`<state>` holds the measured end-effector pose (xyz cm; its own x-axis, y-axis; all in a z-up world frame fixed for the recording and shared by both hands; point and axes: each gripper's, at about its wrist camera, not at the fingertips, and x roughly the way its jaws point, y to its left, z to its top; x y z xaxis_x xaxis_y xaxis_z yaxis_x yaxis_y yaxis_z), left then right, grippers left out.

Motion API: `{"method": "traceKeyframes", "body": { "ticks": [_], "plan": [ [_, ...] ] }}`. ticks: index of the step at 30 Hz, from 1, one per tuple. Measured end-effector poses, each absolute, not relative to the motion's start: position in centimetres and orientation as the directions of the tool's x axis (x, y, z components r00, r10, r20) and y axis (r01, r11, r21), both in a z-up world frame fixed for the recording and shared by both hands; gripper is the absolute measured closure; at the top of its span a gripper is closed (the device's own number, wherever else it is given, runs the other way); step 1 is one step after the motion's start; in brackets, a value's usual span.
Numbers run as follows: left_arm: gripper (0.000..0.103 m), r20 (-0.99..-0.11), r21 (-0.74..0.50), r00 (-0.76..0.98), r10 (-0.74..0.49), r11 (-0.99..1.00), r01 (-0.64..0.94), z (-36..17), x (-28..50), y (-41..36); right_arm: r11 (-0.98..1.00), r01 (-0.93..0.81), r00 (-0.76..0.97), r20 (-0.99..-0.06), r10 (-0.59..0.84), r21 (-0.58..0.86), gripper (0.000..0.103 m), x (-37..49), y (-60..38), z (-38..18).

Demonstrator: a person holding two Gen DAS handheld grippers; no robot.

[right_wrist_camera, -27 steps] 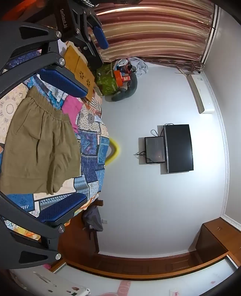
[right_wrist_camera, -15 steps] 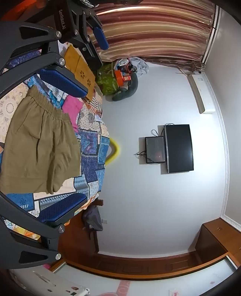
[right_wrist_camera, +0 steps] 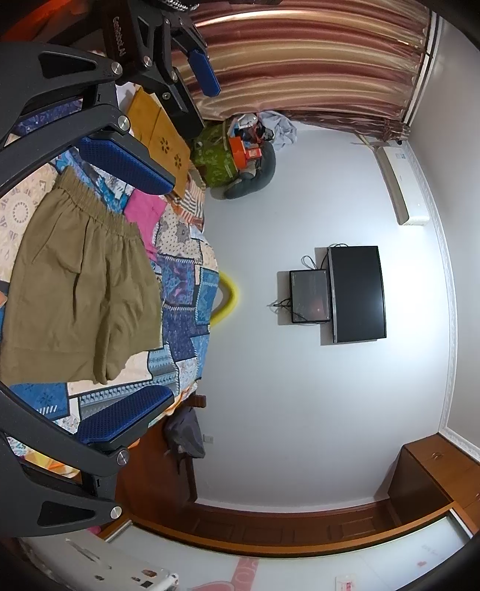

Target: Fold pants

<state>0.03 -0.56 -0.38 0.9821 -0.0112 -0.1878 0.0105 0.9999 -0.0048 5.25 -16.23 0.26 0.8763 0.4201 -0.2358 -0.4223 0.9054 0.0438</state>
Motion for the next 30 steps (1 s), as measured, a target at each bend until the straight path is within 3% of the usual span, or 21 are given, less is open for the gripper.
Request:
{"method": "traceKeyframes", "body": {
  "ticks": [30],
  "plan": [
    [0.000, -0.195, 0.001, 0.981, -0.015, 1.000, 0.016, -0.21, 0.03, -0.83, 0.909, -0.414, 0.879, -0.239, 0.413, 0.046, 0.000, 5.21, -16.49, 0.35]
  ]
}}
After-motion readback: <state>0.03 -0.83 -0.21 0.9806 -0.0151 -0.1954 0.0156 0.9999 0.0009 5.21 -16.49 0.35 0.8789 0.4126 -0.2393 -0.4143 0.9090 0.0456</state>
